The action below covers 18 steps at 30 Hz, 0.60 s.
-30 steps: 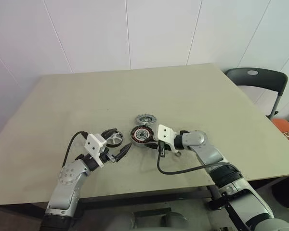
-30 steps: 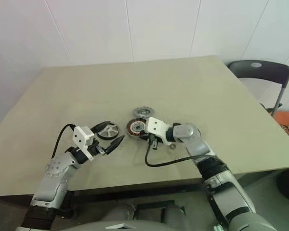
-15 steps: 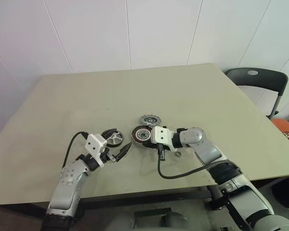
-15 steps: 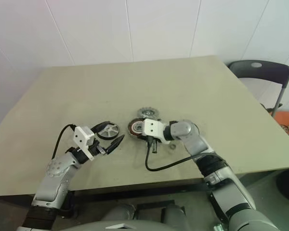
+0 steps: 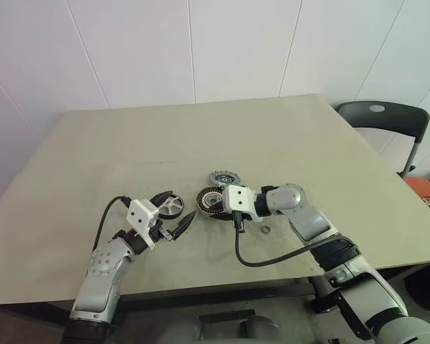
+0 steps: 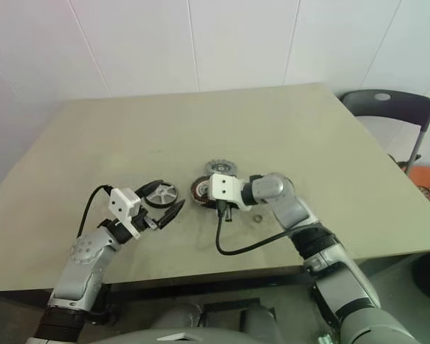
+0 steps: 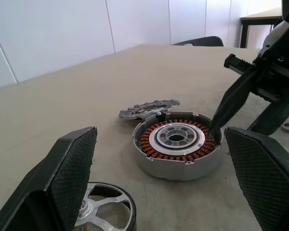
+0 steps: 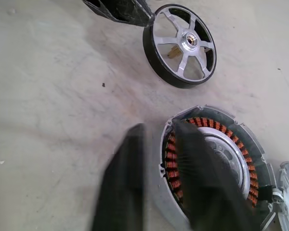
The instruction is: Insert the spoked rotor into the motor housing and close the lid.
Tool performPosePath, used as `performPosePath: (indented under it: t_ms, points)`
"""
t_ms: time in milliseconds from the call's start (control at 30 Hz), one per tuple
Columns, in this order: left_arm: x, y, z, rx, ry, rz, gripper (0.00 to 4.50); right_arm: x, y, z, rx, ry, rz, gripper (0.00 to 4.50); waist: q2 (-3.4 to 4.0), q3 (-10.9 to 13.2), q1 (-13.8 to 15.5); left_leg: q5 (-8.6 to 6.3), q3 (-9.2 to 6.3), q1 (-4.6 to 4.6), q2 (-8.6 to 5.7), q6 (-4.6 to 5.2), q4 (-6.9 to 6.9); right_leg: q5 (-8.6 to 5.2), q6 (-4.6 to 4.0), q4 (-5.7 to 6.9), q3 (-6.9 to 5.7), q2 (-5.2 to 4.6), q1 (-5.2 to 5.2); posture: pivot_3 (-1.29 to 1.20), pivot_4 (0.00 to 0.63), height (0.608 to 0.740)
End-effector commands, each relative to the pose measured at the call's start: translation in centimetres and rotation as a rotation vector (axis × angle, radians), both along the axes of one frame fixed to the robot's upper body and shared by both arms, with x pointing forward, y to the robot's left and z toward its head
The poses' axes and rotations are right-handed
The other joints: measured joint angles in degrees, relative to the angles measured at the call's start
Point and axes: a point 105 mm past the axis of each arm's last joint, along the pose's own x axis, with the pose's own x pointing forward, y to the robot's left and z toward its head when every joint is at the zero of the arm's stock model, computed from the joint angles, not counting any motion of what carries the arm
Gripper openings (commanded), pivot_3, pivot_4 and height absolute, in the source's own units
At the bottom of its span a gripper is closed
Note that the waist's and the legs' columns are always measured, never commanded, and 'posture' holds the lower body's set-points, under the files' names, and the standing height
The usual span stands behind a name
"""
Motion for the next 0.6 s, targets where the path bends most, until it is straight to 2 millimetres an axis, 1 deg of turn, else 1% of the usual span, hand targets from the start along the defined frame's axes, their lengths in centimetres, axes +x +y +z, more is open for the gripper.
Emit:
performPosePath:
  t_ms: [33,400,433,467,500,600]
  points:
    - [0.2,0.0,1.0,0.0,-0.047,0.001,4.5,0.7,0.3,1.3,-0.015,-0.077,0.015,2.24,0.0,0.0,0.0,0.0,0.0,0.0,0.0,0.0,0.0,0.0,0.0,0.0,0.0,0.0,0.0,0.0,0.0,0.74]
    - [0.2,0.0,1.0,-0.003,-0.052,0.008,4.5,1.2,0.3,-0.7,-0.124,-0.105,0.01,2.24,0.0,0.0,0.0,0.0,0.0,0.02,0.0,0.0,0.0,0.0,0.0,0.01,0.0,0.0,0.0,0.0,0.0,0.74]
    - [0.1,0.0,1.0,-0.003,-0.052,0.009,4.5,1.2,0.3,-0.9,-0.133,-0.112,0.011,1.83,0.0,0.0,0.0,0.0,0.0,0.01,0.0,0.0,0.0,0.0,0.0,0.01,0.0,0.0,0.0,0.0,0.0,0.74]
    - [0.1,0.0,1.0,-0.004,-0.053,0.01,4.5,1.2,0.3,-1.0,-0.14,-0.114,0.016,1.65,0.0,0.0,0.0,0.0,0.0,0.01,0.0,0.0,0.0,0.0,0.0,0.01,0.0,0.0,0.0,0.0,0.0,0.74]
    - [0.2,0.0,1.0,-0.004,-0.053,0.011,4.5,1.1,0.3,-1.1,-0.143,-0.117,0.018,1.38,0.0,0.0,0.0,0.0,0.0,0.02,0.0,0.0,0.0,0.0,0.0,0.01,0.0,0.0,0.0,0.0,0.0,0.74]
    - [0.2,0.0,1.1,-0.004,-0.054,0.013,4.5,1.1,0.4,-1.1,-0.137,-0.123,0.021,0.37,0.0,0.0,0.0,0.0,0.0,0.04,0.0,0.0,0.0,0.0,0.0,0.01,0.0,0.01,0.01,0.0,0.0,0.74]
